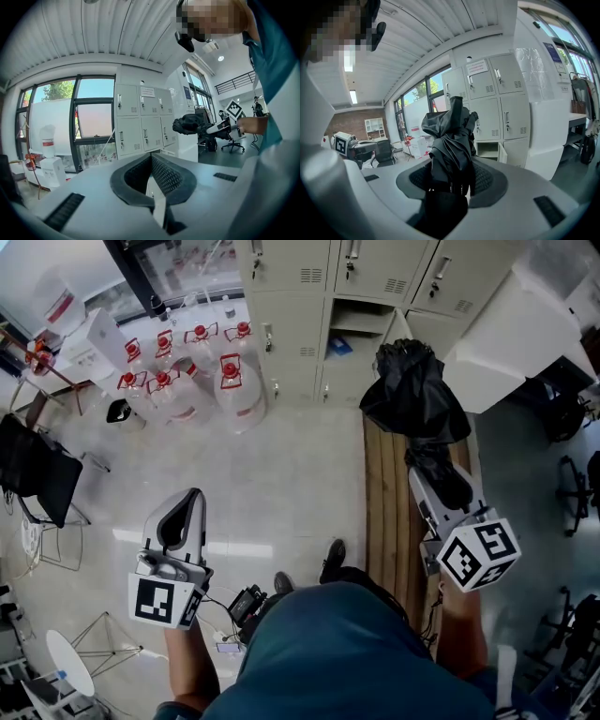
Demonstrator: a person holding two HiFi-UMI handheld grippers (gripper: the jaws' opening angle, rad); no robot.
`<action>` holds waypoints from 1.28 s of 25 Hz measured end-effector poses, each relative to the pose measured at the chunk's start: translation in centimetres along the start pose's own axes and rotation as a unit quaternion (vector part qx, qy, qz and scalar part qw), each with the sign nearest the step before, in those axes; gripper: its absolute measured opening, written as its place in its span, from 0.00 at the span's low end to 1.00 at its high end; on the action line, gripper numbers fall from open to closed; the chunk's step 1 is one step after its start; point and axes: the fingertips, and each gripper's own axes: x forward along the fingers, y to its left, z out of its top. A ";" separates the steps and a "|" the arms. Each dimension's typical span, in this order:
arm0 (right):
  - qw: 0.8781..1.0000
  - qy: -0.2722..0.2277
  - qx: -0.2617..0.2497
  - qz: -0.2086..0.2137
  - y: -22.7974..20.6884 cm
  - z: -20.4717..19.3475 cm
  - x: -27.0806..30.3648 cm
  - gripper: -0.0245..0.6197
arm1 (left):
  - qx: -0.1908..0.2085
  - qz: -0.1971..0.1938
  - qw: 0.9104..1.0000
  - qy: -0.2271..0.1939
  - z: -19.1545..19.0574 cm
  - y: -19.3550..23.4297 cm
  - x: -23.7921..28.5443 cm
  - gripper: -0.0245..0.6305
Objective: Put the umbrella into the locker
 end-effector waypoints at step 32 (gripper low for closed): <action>0.999 -0.027 0.033 -0.026 -17.6 1.3 0.4 0.36 | 0.061 -0.042 0.997 -0.003 4.1 -8.2 17.9 0.07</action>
